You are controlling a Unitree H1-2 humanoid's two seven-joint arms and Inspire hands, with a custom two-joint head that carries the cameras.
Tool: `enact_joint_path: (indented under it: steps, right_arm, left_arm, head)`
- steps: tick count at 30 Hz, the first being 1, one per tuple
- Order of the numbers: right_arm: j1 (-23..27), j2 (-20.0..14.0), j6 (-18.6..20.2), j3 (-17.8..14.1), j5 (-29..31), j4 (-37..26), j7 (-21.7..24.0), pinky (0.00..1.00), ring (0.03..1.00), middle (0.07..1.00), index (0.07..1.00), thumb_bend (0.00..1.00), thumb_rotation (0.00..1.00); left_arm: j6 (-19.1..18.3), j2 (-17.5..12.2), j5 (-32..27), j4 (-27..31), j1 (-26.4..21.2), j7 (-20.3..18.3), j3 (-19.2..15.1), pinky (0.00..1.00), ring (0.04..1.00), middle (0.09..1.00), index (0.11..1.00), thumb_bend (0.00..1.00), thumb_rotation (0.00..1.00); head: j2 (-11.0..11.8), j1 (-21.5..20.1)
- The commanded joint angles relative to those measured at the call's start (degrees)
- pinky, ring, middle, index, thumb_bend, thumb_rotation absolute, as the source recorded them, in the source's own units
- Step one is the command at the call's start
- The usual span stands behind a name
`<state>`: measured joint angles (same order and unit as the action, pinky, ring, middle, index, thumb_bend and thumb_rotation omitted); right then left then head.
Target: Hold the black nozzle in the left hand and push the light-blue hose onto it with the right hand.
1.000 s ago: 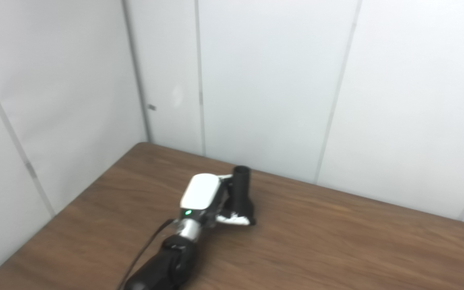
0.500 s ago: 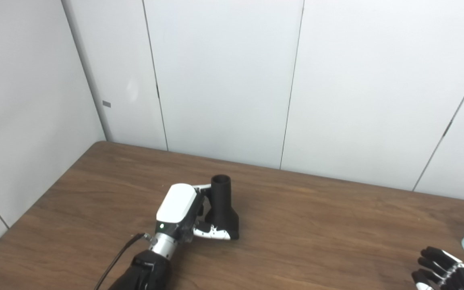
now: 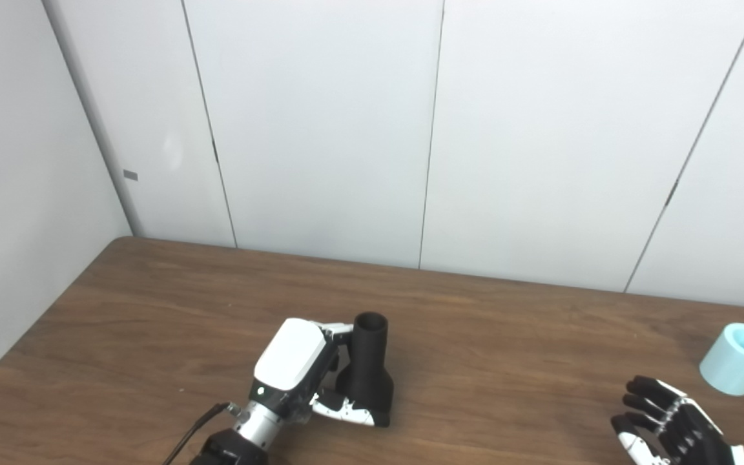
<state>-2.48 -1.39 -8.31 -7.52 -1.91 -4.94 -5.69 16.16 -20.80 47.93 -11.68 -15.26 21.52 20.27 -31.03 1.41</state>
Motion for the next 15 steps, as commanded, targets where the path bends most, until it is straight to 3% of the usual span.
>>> enact_joint_path:
  steps: [1,6,9,15]
  right_arm:
    - [1.9,0.4,-2.1,0.1,-0.5,-0.9,-0.8,0.61,0.681,0.689,0.658,0.29,0.16]
    - [2.3,1.1,-2.2,-0.8,-1.4,-1.9,-2.7,0.62,0.690,0.696,0.666,0.32,0.21]
    - [2.5,0.9,-3.5,-1.3,-2.6,-2.3,-3.8,0.62,0.693,0.703,0.677,0.32,0.20]
    - [3.3,-0.4,-4.3,-3.0,-7.1,-4.4,-7.0,0.65,0.708,0.712,0.685,0.34,0.26]
  left_arm:
    - [2.1,2.4,0.1,-2.3,1.1,1.2,1.4,0.19,0.330,0.463,0.547,0.49,0.00]
    - [3.9,4.2,1.3,-3.1,0.5,1.8,2.9,0.24,0.362,0.491,0.537,0.50,0.00]
    - [5.1,5.2,2.2,-3.8,0.1,2.7,3.5,0.25,0.375,0.500,0.523,0.50,0.00]
    - [8.7,8.1,3.4,-8.3,-0.7,7.5,4.3,0.27,0.391,0.518,0.495,0.50,0.00]
  head:
    - [-0.2,-1.2]
    - [-0.8,-3.8]
    - [-1.1,-5.0]
    - [-1.7,-7.6]
